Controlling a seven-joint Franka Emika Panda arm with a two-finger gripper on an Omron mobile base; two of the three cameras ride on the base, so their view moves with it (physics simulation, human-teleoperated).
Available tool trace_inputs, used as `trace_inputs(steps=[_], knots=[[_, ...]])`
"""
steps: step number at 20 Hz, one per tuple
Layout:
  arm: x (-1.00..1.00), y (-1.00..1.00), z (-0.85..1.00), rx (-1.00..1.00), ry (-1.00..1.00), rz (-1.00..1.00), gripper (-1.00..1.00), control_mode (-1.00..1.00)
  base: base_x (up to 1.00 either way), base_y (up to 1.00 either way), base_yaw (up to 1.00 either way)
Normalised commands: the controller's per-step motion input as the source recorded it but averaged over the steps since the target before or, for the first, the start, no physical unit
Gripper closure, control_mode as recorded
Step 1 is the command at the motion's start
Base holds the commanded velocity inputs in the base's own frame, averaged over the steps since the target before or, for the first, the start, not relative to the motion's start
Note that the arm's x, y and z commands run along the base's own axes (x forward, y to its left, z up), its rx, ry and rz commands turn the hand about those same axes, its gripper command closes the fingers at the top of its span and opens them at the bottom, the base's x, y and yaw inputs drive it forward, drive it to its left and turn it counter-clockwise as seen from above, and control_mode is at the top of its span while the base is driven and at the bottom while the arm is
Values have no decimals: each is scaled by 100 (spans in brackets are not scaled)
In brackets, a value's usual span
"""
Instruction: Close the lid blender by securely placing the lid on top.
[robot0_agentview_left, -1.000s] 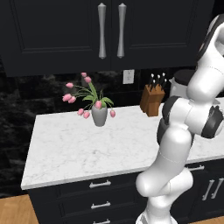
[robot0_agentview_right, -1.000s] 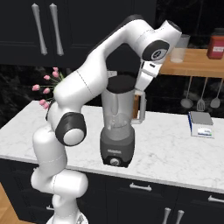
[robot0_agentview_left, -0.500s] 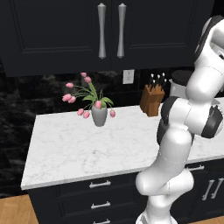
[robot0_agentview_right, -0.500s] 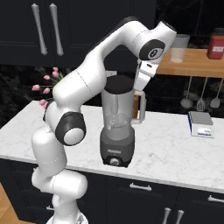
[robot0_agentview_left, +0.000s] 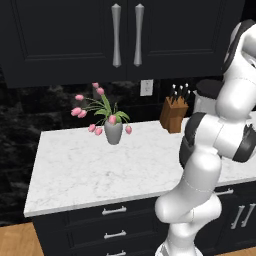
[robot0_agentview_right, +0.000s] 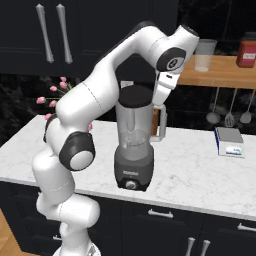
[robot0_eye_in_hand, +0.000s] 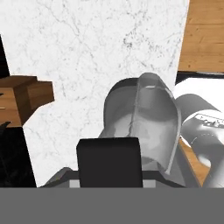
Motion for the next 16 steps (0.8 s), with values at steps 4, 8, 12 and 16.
trace_inputs(steps=[4, 8, 12, 16], knots=[[0, -4, 0, 0, 0, 0, 100, -100, 0, 0, 0], [-46, -1, -3, -5, 0, 7, 100, -100, 0, 0, 0], [-20, 0, 0, 0, 0, 3, 100, -100, 0, 0, 0], [-7, 2, 0, 0, 0, 1, 100, -100, 0, 0, 0]])
